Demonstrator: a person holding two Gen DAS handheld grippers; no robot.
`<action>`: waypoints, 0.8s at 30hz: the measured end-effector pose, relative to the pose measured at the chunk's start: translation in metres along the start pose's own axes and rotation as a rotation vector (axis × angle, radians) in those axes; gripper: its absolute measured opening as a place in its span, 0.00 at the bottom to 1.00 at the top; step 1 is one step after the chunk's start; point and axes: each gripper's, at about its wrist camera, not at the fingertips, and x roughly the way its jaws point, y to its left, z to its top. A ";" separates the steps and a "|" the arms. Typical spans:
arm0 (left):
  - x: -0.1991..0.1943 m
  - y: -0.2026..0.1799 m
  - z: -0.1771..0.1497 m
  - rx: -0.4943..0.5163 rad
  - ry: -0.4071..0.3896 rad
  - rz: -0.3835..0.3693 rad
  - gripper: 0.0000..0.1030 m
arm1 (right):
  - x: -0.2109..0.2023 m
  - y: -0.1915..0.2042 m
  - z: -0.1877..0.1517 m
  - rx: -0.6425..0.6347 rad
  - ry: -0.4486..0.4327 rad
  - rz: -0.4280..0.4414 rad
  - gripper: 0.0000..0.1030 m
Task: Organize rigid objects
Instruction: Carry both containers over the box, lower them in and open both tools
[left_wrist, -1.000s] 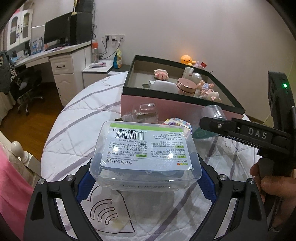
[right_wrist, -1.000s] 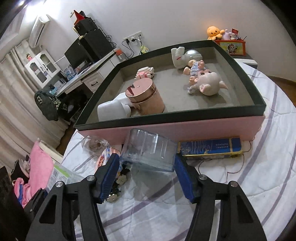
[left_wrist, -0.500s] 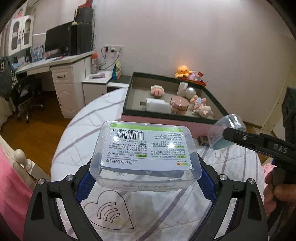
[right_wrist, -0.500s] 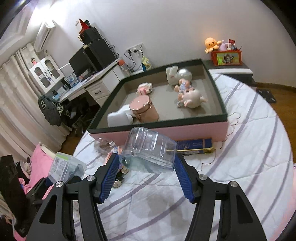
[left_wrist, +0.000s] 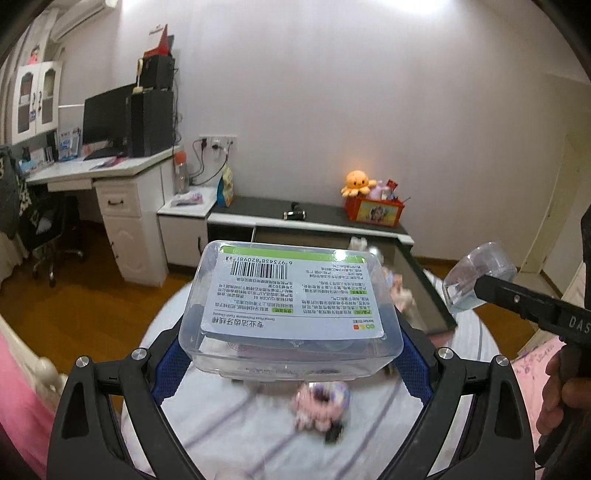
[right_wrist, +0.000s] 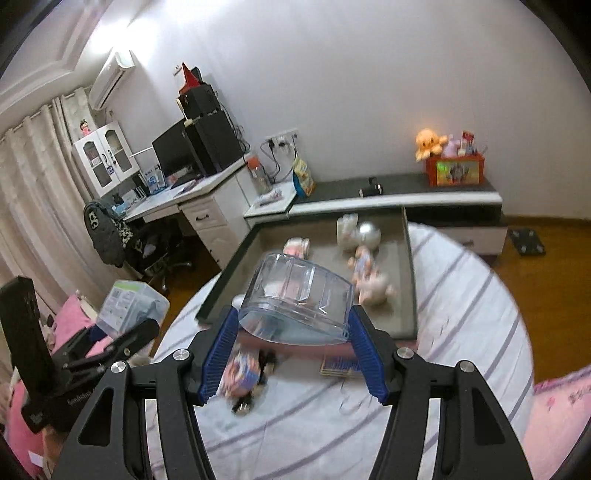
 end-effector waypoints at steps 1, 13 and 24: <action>0.007 0.000 0.006 -0.004 0.002 -0.004 0.92 | 0.002 -0.001 0.004 -0.005 -0.004 -0.002 0.60; 0.100 -0.011 0.052 0.011 0.052 -0.022 0.92 | 0.071 -0.021 0.049 -0.031 0.036 -0.027 0.60; 0.168 -0.016 0.044 0.025 0.183 -0.019 0.94 | 0.127 -0.042 0.044 0.001 0.114 -0.055 0.71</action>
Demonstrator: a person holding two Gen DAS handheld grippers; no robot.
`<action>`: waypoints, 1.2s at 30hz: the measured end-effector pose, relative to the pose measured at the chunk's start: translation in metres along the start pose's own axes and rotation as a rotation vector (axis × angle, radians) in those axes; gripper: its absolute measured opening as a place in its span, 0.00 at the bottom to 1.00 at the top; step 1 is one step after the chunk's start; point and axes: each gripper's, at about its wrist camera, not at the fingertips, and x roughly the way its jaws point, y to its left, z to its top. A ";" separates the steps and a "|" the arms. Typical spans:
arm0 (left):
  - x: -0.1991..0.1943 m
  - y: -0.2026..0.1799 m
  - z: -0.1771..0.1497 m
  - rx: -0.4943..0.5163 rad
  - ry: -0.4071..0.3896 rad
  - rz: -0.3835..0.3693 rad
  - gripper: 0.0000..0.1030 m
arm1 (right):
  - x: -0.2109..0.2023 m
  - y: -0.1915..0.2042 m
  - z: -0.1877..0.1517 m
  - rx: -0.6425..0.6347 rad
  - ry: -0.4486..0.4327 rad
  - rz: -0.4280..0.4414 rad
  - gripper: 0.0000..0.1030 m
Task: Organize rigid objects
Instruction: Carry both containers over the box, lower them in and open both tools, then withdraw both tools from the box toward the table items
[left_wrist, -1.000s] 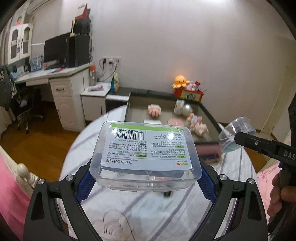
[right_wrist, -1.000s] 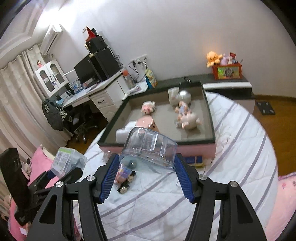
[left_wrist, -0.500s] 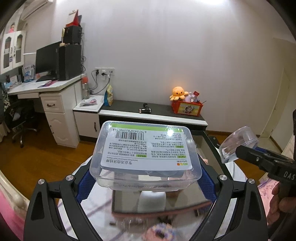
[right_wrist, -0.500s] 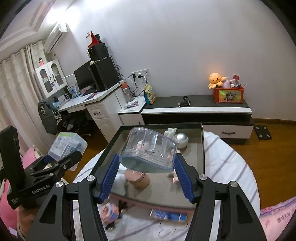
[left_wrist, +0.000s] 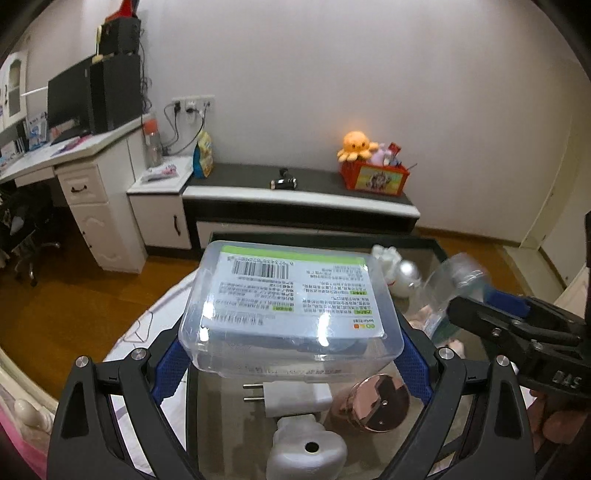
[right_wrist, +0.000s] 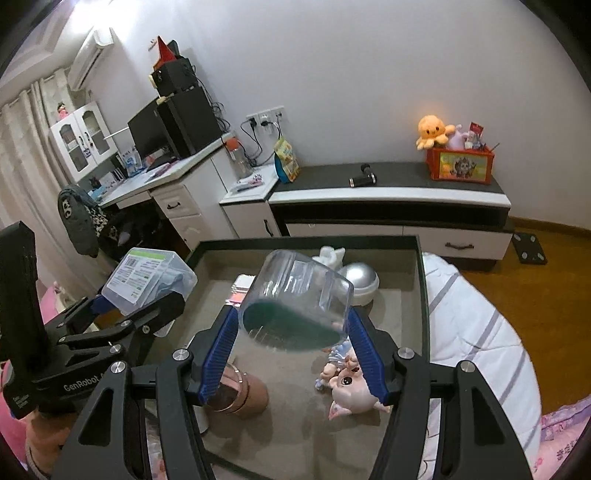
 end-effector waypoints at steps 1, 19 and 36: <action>0.001 0.002 -0.001 -0.009 0.002 0.019 1.00 | 0.000 -0.002 -0.002 0.009 -0.006 -0.010 0.80; -0.101 0.019 -0.047 -0.055 -0.124 0.051 1.00 | -0.071 0.006 -0.029 0.086 -0.073 -0.074 1.00; -0.199 0.015 -0.115 -0.104 -0.192 0.068 1.00 | -0.157 0.035 -0.096 0.059 -0.139 -0.104 1.00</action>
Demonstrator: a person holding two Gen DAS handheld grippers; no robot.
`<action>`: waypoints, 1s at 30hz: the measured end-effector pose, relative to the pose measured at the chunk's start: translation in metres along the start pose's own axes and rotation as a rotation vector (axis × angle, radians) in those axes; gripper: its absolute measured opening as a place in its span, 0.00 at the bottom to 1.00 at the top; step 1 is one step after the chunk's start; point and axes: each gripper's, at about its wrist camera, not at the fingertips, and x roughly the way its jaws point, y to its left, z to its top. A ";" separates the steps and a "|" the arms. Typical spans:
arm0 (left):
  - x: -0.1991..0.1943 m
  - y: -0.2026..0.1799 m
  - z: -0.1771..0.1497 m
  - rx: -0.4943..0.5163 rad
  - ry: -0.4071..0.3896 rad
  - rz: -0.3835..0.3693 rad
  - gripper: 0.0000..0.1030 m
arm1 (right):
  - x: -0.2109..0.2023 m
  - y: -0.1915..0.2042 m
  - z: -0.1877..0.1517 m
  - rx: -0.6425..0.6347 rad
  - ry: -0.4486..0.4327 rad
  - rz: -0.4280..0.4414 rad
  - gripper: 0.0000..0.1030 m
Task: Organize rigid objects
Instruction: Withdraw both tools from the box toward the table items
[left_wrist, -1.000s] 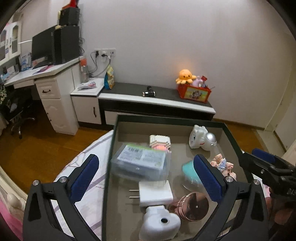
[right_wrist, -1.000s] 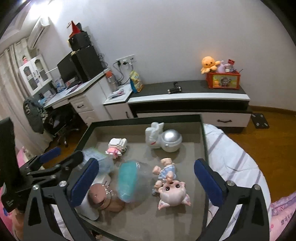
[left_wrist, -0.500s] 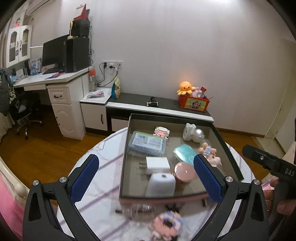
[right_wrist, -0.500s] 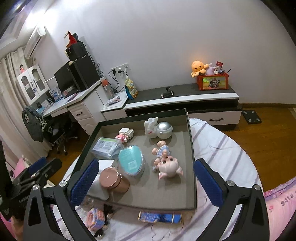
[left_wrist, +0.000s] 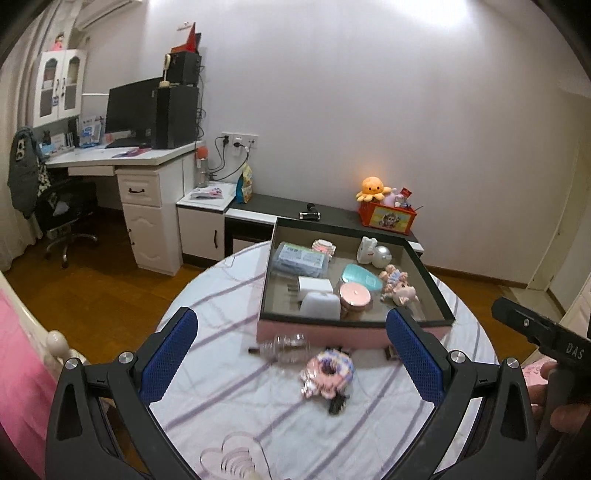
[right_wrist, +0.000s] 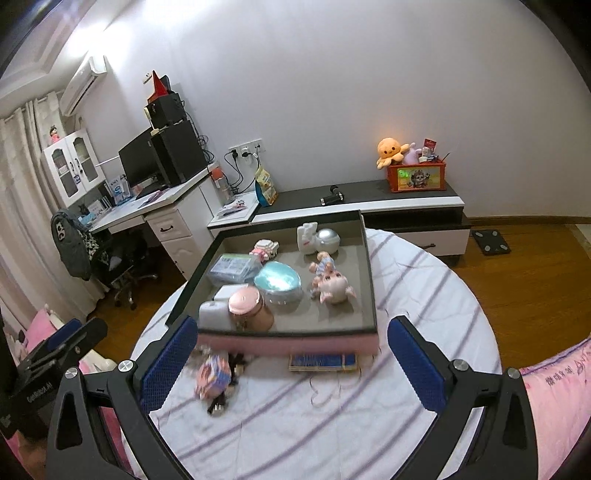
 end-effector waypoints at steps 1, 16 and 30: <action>-0.003 -0.001 -0.004 0.002 0.001 0.001 1.00 | -0.005 -0.001 -0.006 0.005 -0.001 -0.003 1.00; -0.038 -0.020 -0.050 0.026 0.029 -0.005 1.00 | -0.040 -0.006 -0.060 0.020 0.033 -0.033 1.00; -0.040 -0.025 -0.054 0.024 0.039 -0.004 1.00 | -0.044 -0.008 -0.064 0.027 0.033 -0.036 1.00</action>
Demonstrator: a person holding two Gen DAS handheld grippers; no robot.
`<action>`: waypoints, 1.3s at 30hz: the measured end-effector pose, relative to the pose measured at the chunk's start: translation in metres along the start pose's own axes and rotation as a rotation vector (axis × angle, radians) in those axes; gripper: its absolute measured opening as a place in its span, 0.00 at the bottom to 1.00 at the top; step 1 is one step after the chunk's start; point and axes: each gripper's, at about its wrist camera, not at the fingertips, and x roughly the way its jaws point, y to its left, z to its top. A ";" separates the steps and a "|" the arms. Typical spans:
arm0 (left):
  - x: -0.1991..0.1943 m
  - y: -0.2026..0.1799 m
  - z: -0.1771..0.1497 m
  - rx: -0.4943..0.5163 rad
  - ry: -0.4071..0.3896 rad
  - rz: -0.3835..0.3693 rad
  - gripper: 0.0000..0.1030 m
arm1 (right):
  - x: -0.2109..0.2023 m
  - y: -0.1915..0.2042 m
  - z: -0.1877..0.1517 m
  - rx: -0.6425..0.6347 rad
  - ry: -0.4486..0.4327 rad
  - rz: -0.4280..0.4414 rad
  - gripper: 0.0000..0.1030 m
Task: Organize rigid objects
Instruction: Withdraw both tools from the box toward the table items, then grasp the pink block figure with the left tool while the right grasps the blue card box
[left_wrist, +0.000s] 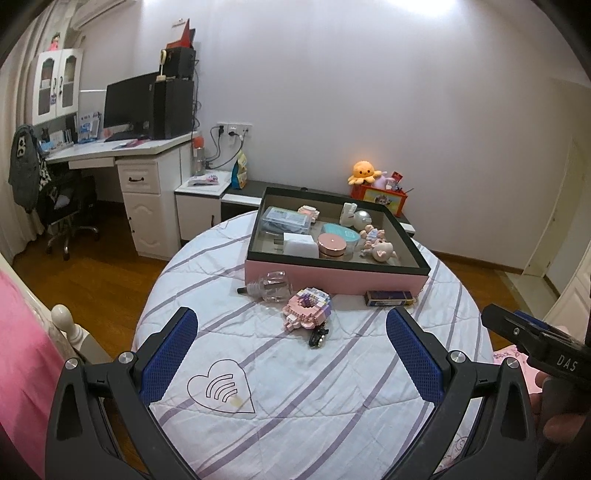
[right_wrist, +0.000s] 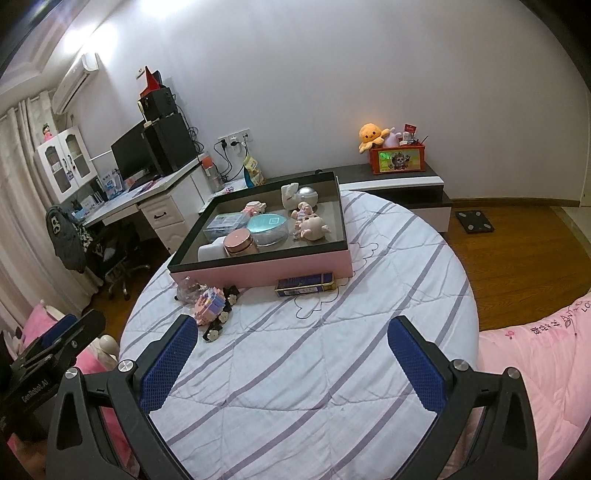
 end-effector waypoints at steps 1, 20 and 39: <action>0.001 0.000 -0.001 -0.002 0.004 0.000 1.00 | 0.001 0.000 0.000 0.001 0.003 0.000 1.00; 0.106 -0.004 -0.005 -0.024 0.196 -0.040 1.00 | 0.084 -0.013 0.005 0.003 0.156 -0.057 1.00; 0.182 0.001 -0.011 -0.047 0.296 -0.099 0.63 | 0.177 -0.008 0.018 -0.030 0.264 -0.059 1.00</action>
